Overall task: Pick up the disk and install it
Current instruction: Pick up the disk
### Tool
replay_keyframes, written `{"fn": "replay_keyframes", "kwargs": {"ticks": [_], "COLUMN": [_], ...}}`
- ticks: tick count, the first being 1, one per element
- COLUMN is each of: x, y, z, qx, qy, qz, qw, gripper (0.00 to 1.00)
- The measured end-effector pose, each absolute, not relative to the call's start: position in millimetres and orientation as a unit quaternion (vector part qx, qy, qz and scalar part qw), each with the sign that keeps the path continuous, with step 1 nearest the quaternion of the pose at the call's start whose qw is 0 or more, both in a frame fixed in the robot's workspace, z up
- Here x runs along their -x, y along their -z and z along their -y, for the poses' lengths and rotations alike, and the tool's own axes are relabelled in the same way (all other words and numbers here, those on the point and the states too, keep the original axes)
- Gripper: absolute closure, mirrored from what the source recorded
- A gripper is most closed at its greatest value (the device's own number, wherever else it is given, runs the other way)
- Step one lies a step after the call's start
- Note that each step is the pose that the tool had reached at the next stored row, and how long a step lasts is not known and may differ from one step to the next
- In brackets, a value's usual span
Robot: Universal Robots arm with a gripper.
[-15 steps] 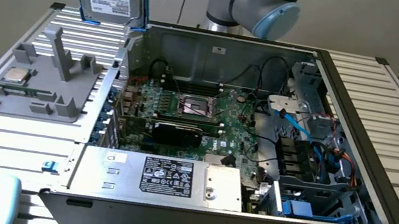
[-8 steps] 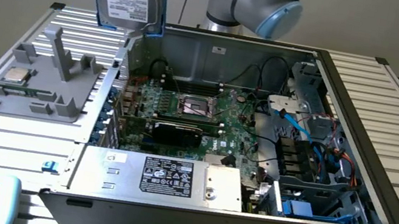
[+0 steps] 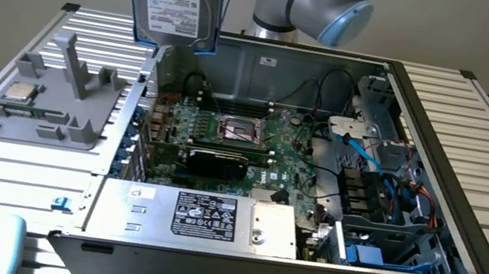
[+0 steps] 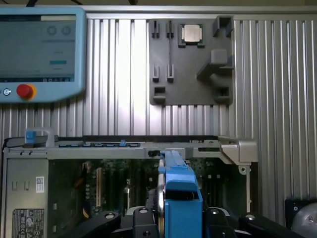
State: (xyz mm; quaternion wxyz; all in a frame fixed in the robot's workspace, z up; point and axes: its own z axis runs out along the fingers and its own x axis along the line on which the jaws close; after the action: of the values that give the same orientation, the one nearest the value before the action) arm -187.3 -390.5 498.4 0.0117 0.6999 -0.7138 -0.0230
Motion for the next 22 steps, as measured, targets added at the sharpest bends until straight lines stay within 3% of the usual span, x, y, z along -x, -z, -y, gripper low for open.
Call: {"fn": "replay_keyframes", "kwargs": {"ticks": [12,22], "x": [148,116], "y": [-498,-499], "z": [422,432], "qx": [-0.7,-0.7], "qy": [0.028,0.031], "qz": [0.714,0.714], "qw": [0.017,0.019], "gripper": [0.63,0.63]}}
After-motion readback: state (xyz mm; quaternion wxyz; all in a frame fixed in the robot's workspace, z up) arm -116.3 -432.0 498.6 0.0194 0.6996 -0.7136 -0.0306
